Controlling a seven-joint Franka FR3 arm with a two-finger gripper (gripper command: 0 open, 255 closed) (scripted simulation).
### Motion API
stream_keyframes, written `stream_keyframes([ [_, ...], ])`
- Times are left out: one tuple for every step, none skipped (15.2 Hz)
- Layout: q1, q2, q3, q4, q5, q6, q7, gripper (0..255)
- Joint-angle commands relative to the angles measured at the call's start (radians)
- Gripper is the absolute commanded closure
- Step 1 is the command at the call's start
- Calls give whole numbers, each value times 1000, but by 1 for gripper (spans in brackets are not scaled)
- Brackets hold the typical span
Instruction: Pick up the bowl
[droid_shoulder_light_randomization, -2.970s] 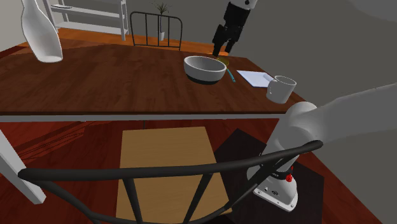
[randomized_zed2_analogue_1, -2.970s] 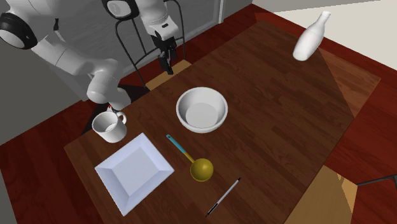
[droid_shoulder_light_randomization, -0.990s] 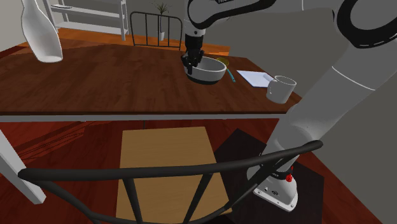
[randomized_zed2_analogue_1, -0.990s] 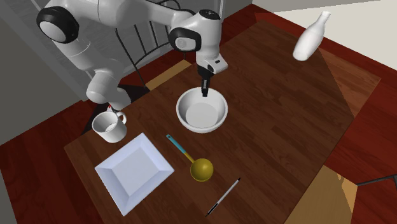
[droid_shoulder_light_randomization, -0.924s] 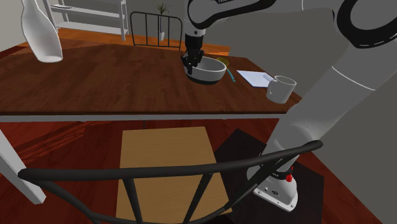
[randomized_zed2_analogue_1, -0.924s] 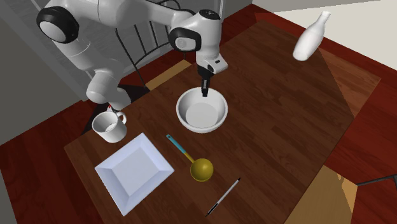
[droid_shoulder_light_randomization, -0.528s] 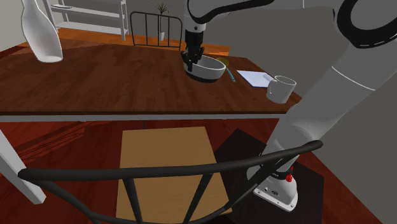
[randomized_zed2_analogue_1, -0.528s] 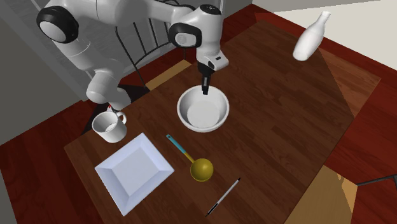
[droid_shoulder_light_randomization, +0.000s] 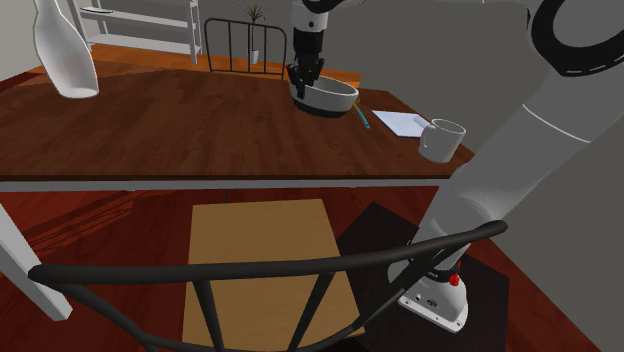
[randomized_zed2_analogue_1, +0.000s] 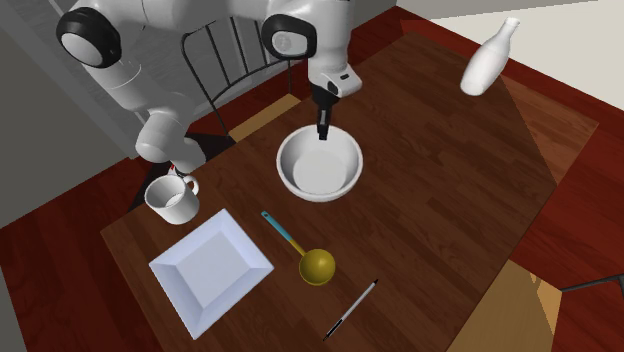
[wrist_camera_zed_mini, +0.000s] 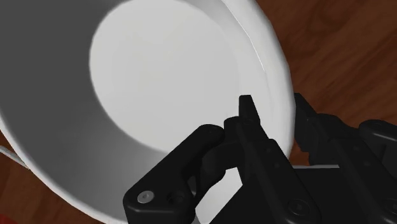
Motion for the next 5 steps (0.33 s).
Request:
stream_keyframes([
  [1,0,2,27,1,-27,-1,255],
  [1,0,2,41,1,-40,-2,255],
  [1,1,2,56,1,-53,-4,255],
  [1,1,2,58,1,-55,-4,255],
  [1,2,2,58,1,-55,-4,255],
])
